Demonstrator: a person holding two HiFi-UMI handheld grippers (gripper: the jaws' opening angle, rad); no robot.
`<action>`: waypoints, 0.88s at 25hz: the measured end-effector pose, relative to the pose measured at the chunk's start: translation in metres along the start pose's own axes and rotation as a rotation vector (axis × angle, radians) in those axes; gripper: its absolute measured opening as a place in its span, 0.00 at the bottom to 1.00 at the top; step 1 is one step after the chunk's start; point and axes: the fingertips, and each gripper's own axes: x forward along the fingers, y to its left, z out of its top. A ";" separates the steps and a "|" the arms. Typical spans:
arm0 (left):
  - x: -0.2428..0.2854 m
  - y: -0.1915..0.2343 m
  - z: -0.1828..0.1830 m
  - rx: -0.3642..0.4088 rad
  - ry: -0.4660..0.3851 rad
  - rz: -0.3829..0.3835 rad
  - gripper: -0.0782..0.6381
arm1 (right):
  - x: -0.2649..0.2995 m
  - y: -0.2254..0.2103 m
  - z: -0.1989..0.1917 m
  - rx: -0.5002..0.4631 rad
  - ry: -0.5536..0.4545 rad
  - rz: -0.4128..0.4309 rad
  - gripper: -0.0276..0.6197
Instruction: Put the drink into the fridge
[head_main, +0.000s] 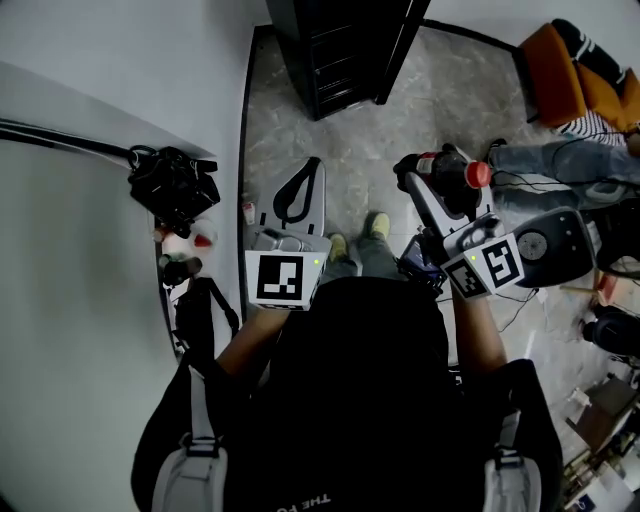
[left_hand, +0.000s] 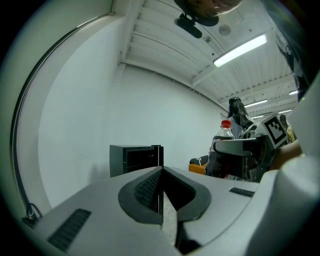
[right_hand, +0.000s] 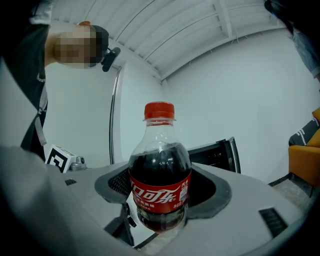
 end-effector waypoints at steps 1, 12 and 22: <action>0.000 0.001 0.000 0.004 0.005 0.000 0.13 | 0.000 0.000 0.001 -0.004 0.003 -0.001 0.52; 0.016 0.003 -0.007 0.014 0.032 0.013 0.13 | 0.008 -0.016 -0.002 0.001 0.001 0.007 0.52; 0.084 -0.005 0.001 0.042 0.051 0.019 0.13 | 0.032 -0.082 0.000 0.017 0.017 0.028 0.52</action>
